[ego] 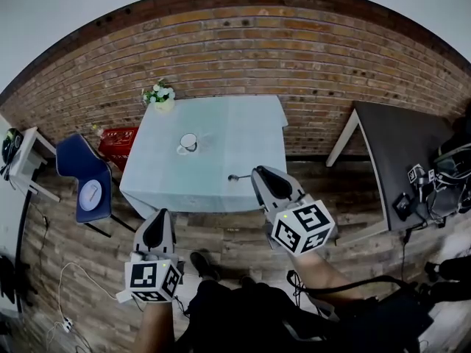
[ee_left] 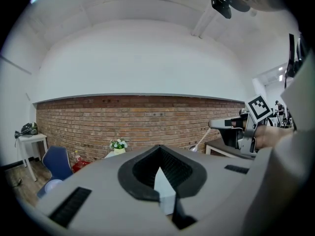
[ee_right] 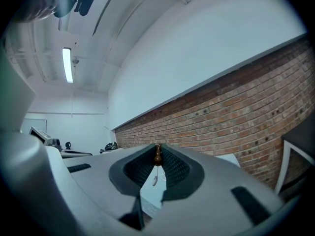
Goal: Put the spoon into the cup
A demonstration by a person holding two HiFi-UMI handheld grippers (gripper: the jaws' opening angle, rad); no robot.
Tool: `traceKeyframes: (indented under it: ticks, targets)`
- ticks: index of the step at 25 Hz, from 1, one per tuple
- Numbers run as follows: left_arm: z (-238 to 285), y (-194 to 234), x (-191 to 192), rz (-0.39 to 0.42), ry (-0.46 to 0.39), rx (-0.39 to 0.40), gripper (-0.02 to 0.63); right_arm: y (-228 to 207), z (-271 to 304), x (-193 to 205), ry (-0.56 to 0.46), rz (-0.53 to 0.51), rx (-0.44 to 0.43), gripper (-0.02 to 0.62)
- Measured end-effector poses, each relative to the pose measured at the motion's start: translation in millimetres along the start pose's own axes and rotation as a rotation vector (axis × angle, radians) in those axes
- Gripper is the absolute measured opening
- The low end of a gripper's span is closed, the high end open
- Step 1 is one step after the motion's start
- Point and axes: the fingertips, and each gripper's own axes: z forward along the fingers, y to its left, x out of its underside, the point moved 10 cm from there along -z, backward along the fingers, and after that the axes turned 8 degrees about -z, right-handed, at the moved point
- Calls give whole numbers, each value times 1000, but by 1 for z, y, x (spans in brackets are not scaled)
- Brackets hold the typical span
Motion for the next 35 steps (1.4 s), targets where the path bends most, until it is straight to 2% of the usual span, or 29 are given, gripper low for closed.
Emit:
traceKeyframes:
  ticks: [6,14,26,35]
  targets:
    - [30,22,-2,-21,-6,34,9,-2,36,-1,-14,-23,7,50]
    - [79,75,-9,-47,-4,69,9,1,98,-9,27,-50,41,49]
    - [151,156,-17,-84,18,122,9,1,189,-8,58,-49,98,49]
    - [186,212,-18,-90,44,168,9,4,251,4,82,-30,151,49]
